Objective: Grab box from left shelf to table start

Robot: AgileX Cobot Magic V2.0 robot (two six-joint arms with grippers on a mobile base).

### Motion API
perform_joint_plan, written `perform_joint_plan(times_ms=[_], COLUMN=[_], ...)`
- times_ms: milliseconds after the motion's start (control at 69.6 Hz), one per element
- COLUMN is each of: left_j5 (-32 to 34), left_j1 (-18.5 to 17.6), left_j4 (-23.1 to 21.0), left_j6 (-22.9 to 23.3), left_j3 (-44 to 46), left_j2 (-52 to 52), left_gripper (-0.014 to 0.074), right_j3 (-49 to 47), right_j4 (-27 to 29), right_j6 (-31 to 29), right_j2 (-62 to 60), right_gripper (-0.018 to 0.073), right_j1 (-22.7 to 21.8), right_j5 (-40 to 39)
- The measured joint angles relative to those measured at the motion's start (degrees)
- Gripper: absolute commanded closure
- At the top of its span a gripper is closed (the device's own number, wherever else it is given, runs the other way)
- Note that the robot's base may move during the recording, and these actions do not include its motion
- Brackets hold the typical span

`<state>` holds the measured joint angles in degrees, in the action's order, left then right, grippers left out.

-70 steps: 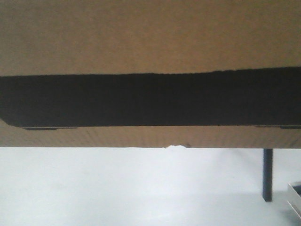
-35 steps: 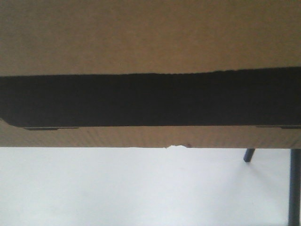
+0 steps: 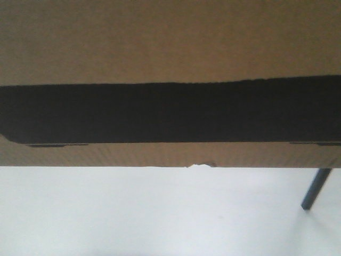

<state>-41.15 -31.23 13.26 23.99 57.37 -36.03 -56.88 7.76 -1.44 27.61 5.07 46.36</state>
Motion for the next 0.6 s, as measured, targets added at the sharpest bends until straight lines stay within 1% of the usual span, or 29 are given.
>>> perform_joint_plan(times_ms=[604], left_j5=[0.0], left_j1=[0.0], left_j4=[0.0], left_j6=[0.0], left_j3=[0.0], left_j2=[0.0], left_gripper=[0.0692], right_j3=[0.0], right_j4=[0.0], right_j6=[0.0], right_j2=[0.0], right_gripper=[0.0504], right_j1=[0.0], right_j5=[0.0])
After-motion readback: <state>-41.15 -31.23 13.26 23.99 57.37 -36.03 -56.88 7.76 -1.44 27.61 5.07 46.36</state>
